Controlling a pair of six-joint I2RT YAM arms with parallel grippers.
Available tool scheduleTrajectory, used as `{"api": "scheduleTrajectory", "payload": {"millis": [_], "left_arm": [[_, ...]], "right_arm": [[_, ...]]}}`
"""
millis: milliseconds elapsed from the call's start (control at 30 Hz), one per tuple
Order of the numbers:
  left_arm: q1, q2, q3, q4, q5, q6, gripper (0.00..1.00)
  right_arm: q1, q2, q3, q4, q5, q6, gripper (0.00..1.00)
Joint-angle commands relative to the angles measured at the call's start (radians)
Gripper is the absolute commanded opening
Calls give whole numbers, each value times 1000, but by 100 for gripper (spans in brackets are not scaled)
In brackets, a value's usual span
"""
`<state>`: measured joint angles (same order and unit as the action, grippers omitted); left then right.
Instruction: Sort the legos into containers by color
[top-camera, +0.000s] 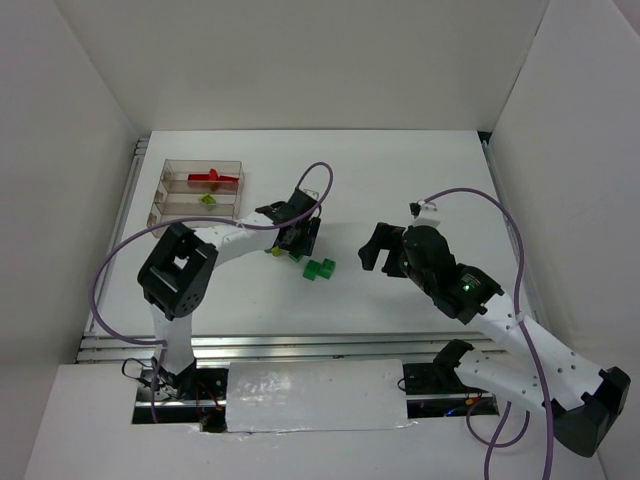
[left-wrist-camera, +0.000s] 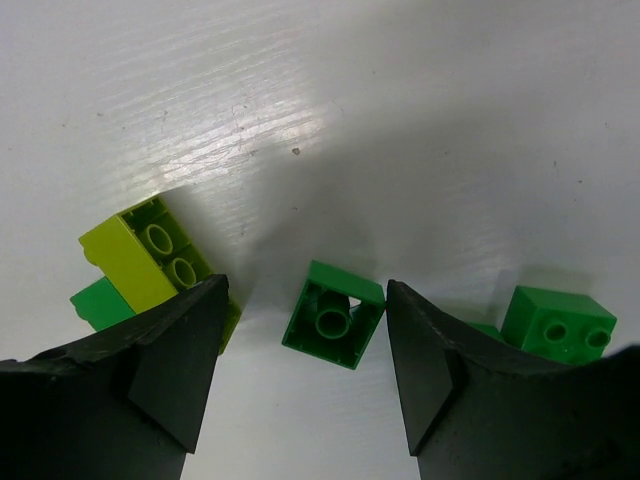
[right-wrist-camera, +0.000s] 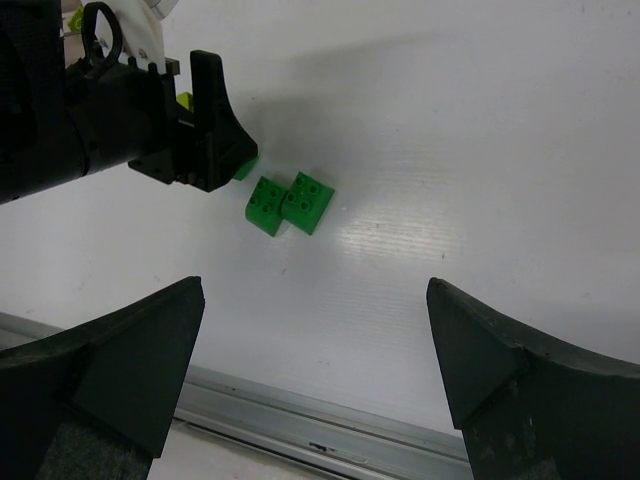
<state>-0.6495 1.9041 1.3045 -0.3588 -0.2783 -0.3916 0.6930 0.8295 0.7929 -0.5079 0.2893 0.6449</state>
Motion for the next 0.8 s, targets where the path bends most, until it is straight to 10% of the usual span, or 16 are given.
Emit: {"api": "scheduleTrajectory", "payload": {"millis": [0,433,600,767], "left_arm": [[1,10,1,46,36,19,76],[5,32,-1,40,91,16,44],[11,29,-5,43,102,5,0],[11,-32,6,40,74,-18,0]], "right_arm": [[-4,6,11,49,-10,-21,100],[-6,-3,19,45,-7,-25,99],[-4,-9,9,49,-4,-28,99],[-4,-10,6,46,-3,-30,99]]}}
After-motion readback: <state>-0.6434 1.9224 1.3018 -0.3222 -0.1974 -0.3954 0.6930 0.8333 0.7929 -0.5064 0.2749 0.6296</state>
